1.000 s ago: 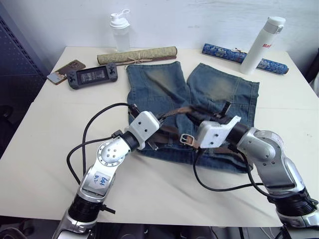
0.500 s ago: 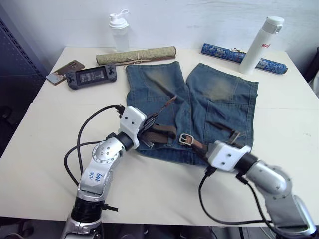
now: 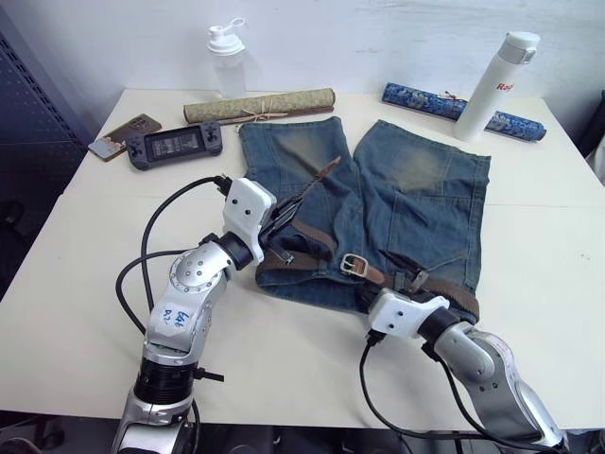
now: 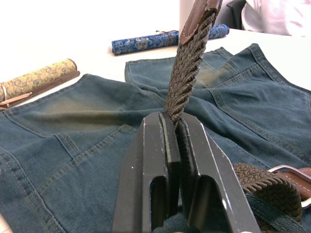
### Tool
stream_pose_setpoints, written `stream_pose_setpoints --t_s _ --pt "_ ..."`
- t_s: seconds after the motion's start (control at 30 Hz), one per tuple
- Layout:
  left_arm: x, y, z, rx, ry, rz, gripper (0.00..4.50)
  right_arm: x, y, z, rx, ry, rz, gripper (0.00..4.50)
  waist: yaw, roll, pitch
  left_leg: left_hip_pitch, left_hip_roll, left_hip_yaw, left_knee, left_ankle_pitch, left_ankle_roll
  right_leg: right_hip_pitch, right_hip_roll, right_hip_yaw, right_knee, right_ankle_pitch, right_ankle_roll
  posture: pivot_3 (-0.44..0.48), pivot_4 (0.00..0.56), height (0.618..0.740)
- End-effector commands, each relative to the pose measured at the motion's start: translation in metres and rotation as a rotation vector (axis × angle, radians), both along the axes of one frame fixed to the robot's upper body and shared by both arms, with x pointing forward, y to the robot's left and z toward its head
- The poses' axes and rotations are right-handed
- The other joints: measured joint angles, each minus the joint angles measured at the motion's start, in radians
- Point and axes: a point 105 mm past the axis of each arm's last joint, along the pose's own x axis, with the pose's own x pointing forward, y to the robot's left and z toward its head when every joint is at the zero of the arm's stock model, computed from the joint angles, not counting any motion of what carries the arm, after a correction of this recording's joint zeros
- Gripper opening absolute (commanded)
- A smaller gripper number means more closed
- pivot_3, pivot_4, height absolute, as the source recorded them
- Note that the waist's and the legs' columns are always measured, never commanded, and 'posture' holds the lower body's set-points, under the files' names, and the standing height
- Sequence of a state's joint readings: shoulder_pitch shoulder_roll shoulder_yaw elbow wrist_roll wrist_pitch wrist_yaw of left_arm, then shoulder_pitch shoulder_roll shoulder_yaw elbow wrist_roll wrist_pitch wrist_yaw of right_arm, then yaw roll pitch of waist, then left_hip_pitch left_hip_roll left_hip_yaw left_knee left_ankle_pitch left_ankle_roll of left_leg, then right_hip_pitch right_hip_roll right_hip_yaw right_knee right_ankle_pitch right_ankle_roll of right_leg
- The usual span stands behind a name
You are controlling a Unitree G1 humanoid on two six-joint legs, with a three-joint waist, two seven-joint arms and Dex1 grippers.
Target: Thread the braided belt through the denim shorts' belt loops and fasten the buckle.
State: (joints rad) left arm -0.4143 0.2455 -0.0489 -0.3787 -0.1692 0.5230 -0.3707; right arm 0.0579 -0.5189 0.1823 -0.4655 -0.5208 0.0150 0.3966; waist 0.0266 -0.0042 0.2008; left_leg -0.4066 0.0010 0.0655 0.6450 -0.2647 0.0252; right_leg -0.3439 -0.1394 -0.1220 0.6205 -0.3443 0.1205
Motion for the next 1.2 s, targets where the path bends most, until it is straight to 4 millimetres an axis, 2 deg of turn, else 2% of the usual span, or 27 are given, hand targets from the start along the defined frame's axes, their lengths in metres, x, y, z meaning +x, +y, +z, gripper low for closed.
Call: stream_pose_setpoints --t_s 0.03,0.33,0.53,0.63,0.87,1.0,1.2 --pt "-0.002 0.002 0.012 -0.014 -0.046 0.002 0.0 0.003 0.005 0.003 -0.001 -0.044 0.0 4.48 0.0 0.0 0.0 0.0 0.0 0.0 0.0 0.0 0.0 0.0 0.0 0.0 0.0 0.0 0.0 0.0 0.15 0.717" --pt "-0.002 0.001 0.012 -0.021 -0.044 0.005 0.0 0.014 0.007 -0.004 -0.094 -0.104 -0.039 4.48 0.0 0.0 0.0 0.0 0.0 0.0 0.0 0.0 0.0 0.0 0.0 0.002 0.0 0.0 0.0 0.0 0.15 0.717" --pt "-0.002 0.001 0.013 -0.023 -0.045 0.007 0.0 0.019 -0.001 -0.004 -0.073 -0.105 -0.103 4.48 0.0 0.0 0.0 0.0 0.0 0.0 0.001 0.0 0.0 0.0 0.0 0.002 0.0 0.0 0.0 0.0 0.15 0.717" --pt "-0.002 0.001 0.012 -0.021 -0.046 0.006 0.0 0.018 -0.002 -0.006 -0.07 -0.095 -0.103 3.69 0.001 0.0 0.0 0.0 0.0 0.0 0.001 0.0 0.0 0.0 0.0 0.002 0.001 0.0 0.0 0.0 0.15 0.717" --pt "-0.003 -0.001 0.011 -0.021 -0.047 0.004 0.0 0.016 0.001 -0.013 -0.039 -0.038 -0.09 0.12 -0.001 0.0 0.0 0.0 0.0 0.0 0.001 0.0 0.0 0.0 0.0 0.002 0.001 0.0 0.0 0.0 0.15 0.717" --pt "-0.003 -0.001 0.011 -0.017 -0.047 0.005 0.0 0.016 0.003 -0.008 -0.018 -0.047 -0.085 0.05 -0.001 0.0 0.0 0.0 0.0 0.0 0.001 0.0 0.0 0.0 0.001 0.002 0.001 0.0 0.0 0.0 0.15 0.717" --pt "-0.004 -0.002 0.001 0.027 -0.026 -0.005 0.0 0.018 0.007 0.027 0.091 -0.13 -0.071 0.05 -0.002 0.0 0.0 0.0 0.0 0.0 0.001 0.0 0.0 0.0 0.001 0.003 0.001 0.0 0.0 0.0 0.15 0.717"
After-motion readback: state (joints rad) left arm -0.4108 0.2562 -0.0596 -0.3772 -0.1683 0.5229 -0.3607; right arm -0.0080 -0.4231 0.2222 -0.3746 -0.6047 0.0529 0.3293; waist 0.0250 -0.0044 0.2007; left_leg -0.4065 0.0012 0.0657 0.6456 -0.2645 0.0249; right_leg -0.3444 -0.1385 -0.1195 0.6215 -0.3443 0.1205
